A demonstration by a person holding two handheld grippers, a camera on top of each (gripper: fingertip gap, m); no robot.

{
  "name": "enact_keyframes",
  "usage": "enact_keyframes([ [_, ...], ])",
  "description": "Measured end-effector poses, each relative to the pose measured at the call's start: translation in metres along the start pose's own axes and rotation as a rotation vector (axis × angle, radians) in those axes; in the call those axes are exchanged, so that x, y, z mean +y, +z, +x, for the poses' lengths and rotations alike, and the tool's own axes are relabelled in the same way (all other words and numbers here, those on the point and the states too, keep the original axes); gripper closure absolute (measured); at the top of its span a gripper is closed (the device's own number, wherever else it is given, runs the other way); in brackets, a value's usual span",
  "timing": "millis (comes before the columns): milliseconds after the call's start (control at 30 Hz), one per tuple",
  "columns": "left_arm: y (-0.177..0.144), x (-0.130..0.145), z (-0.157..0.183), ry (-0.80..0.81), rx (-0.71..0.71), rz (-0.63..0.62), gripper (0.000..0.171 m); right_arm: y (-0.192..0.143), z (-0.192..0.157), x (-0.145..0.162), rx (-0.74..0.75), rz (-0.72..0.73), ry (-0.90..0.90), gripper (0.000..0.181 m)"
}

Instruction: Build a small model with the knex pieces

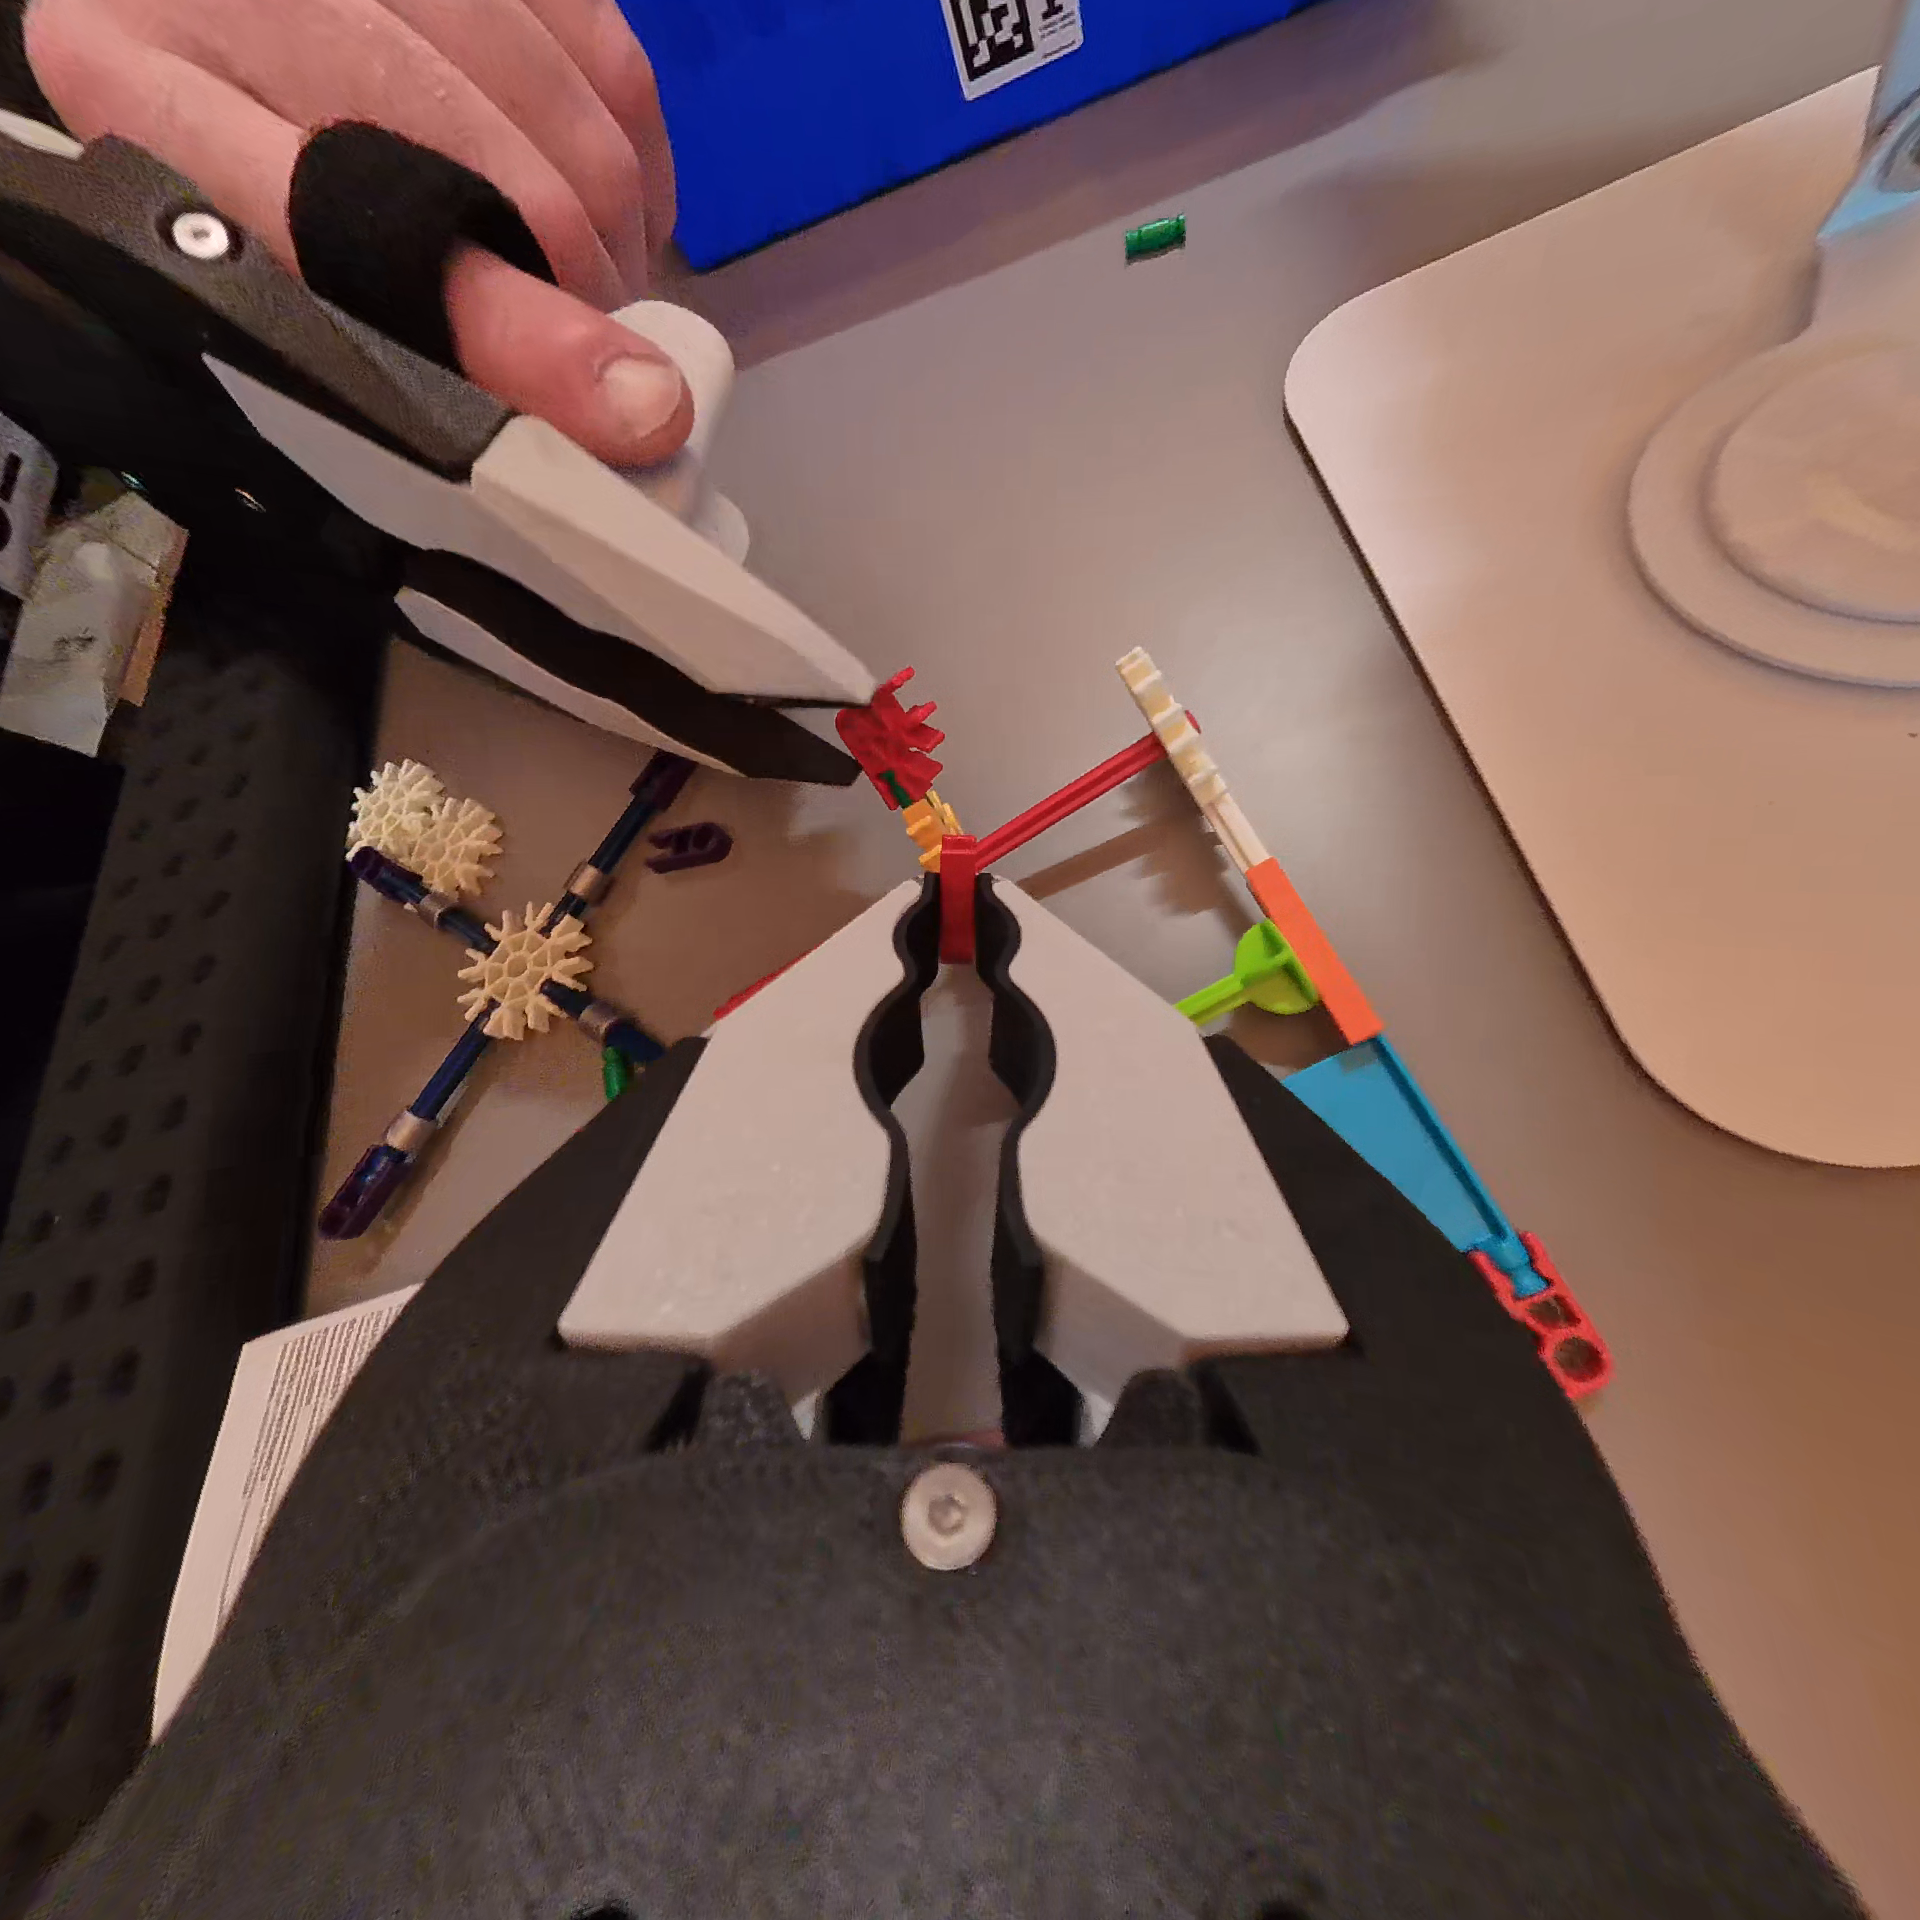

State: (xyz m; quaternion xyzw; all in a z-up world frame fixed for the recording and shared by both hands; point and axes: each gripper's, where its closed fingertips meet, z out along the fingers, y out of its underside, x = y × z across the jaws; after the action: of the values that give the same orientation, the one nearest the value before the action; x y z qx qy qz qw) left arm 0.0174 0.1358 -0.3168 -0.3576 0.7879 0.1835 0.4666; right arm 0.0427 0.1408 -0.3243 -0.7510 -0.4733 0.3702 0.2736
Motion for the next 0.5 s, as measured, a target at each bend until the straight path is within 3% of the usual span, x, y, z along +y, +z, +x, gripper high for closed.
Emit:
enact_keyframes([
  [100, 0.0022, 0.0077, 0.0051, 0.161, 0.024, -0.036, 0.144, -0.0003, -0.0032, 0.0018, -0.020, -0.013, -0.011, 0.177],
  [333, 0.0061, 0.0023, 0.0077, 0.300, 0.036, -0.020, 0.152, -0.0002, -0.0049, 0.0028, -0.025, -0.019, -0.013, 0.177],
  [500, 0.0057, 0.0053, 0.0124, 0.045, 0.127, -0.090, 0.159, 0.0000, -0.0046, 0.0027, -0.020, -0.020, -0.008, 0.177],
])
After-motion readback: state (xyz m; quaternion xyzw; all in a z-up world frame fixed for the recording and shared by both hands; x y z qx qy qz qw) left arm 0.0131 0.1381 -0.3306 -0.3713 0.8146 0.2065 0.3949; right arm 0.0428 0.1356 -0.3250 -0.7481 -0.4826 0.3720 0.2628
